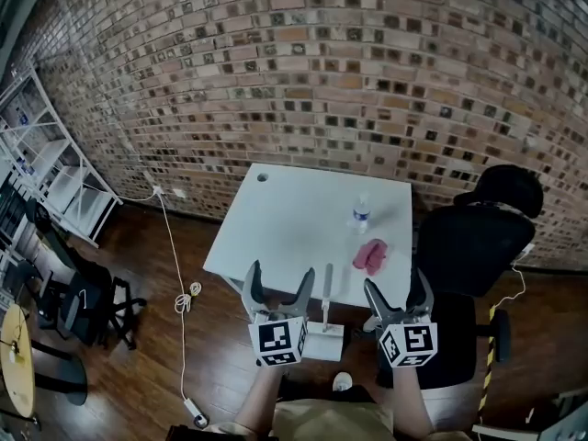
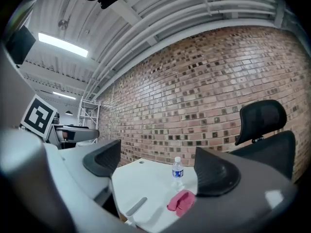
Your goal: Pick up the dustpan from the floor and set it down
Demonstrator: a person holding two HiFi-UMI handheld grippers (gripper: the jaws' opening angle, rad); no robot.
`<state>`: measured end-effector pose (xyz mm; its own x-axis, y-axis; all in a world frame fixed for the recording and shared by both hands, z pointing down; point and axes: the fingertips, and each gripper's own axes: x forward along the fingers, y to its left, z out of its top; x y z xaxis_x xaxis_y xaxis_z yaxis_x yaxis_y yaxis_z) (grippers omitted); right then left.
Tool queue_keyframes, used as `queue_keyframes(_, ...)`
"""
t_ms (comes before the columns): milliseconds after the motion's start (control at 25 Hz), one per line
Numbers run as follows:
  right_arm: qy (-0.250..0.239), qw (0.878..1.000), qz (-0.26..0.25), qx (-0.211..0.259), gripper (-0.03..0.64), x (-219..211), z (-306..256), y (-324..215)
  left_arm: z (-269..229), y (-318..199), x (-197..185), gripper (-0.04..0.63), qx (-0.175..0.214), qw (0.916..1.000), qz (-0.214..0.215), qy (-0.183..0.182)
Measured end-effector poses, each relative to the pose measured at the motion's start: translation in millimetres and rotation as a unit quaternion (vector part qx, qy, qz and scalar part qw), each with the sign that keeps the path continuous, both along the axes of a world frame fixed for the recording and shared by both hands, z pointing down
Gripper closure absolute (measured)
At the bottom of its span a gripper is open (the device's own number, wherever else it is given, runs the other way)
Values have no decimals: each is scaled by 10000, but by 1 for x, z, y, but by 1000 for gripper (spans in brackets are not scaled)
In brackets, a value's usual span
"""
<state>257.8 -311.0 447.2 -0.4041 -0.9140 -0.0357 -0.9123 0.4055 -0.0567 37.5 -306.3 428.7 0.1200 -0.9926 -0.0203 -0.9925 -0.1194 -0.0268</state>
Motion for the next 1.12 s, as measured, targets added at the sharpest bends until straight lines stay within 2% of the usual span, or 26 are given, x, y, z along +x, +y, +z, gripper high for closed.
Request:
queue_keyframes(280,104,9997,203,-65,150,-33,5,-4,2,-27,-36,152,0,9997,218,-59)
queue_keyframes(520,276,9987,292,-298,150,-65,28,-7,10,-46,-69,152,-88,9993,351,-65)
queue_keyframes(760,523,9930,411,-978,166,-86,104,-2,29,-59,-93,152,-257,9987,431,-49)
queue_keyframes(920,589,9849,425,-1572,172,-94,166,2,35,-66,-105,155,-345,9984,438,-39)
queue_keyframes(1120,835,9754,297,-2018,196,-103,227,9,39,-71,-115,155,-425,9982,428,-53)
